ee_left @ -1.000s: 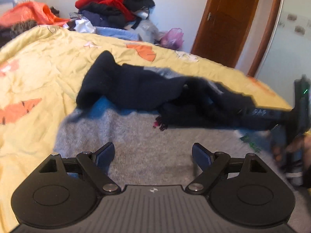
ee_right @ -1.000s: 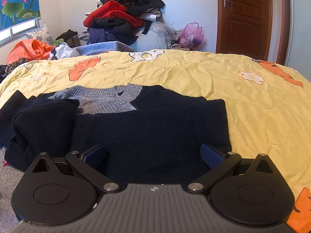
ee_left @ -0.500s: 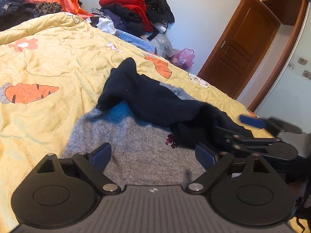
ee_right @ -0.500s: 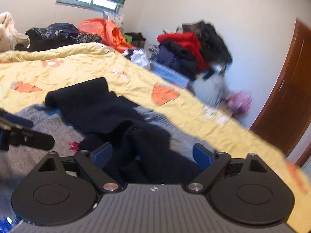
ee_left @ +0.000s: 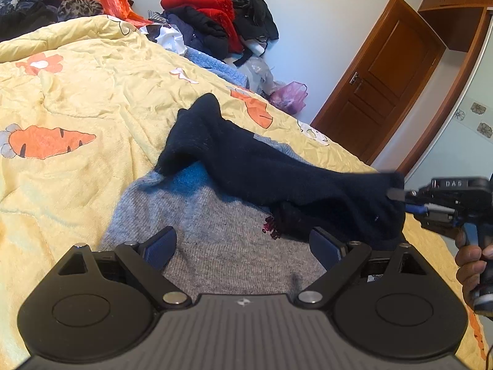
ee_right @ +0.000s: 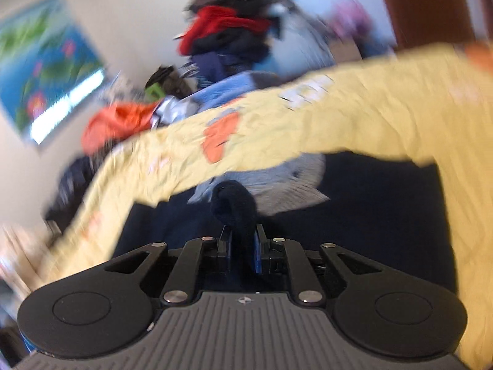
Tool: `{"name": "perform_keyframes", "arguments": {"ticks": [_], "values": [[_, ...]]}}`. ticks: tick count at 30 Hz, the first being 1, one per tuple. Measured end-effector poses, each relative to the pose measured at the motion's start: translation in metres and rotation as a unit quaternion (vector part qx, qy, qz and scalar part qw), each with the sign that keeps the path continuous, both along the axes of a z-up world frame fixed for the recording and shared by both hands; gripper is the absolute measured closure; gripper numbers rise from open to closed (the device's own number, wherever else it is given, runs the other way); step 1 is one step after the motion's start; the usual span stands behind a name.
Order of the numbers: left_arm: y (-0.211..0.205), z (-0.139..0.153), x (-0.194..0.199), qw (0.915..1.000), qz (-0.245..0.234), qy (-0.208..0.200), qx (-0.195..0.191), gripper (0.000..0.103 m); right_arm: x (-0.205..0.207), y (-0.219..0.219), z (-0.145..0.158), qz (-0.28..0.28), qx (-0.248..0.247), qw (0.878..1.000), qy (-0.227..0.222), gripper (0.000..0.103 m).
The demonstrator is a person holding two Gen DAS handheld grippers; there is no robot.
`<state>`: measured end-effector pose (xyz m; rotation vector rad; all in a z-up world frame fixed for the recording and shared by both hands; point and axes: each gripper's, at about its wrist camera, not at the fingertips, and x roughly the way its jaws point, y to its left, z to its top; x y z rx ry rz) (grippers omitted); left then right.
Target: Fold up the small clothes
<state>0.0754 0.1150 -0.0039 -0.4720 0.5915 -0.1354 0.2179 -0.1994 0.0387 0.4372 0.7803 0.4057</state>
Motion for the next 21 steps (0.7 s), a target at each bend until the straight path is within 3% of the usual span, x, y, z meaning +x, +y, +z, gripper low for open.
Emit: {"name": "perform_keyframes", "arguments": {"ticks": [4, 7, 9, 13, 16, 18, 20, 21], "values": [[0.0, 0.0, 0.0, 1.0, -0.001, 0.001, 0.003, 0.009, 0.012, -0.038, -0.018, -0.049, 0.023, 0.998, 0.043, 0.084], [-0.001, 0.0, 0.0, 1.0, -0.001, 0.001, 0.004, 0.009, 0.013, -0.047, -0.031, -0.061, 0.054, 0.994, 0.068, 0.068], [-0.001, 0.0, 0.0, 1.0, -0.001, 0.002, 0.006, 0.009, 0.014, -0.046, -0.038, -0.063, 0.071, 0.992, 0.083, 0.038], [-0.003, 0.001, 0.001, 1.0, -0.001, 0.002, 0.008, 0.008, 0.017, -0.033, -0.044, -0.056, 0.072, 0.992, 0.086, 0.035], [-0.003, 0.001, 0.001, 1.0, 0.0, 0.002, 0.006, 0.008, 0.019, -0.016, -0.047, -0.042, 0.041, 0.995, 0.085, 0.046], [-0.003, 0.001, 0.001, 1.0, -0.001, 0.002, 0.006, 0.008, 0.018, -0.002, -0.046, -0.016, -0.012, 0.997, 0.069, 0.074], [-0.003, 0.001, 0.001, 1.0, -0.001, 0.002, 0.006, 0.008, 0.018, 0.007, -0.043, 0.0, -0.071, 0.996, 0.053, 0.087], [-0.003, 0.001, 0.001, 1.0, 0.0, 0.002, 0.006, 0.008, 0.02, 0.005, -0.04, 0.005, -0.072, 0.996, 0.056, 0.09]]}}
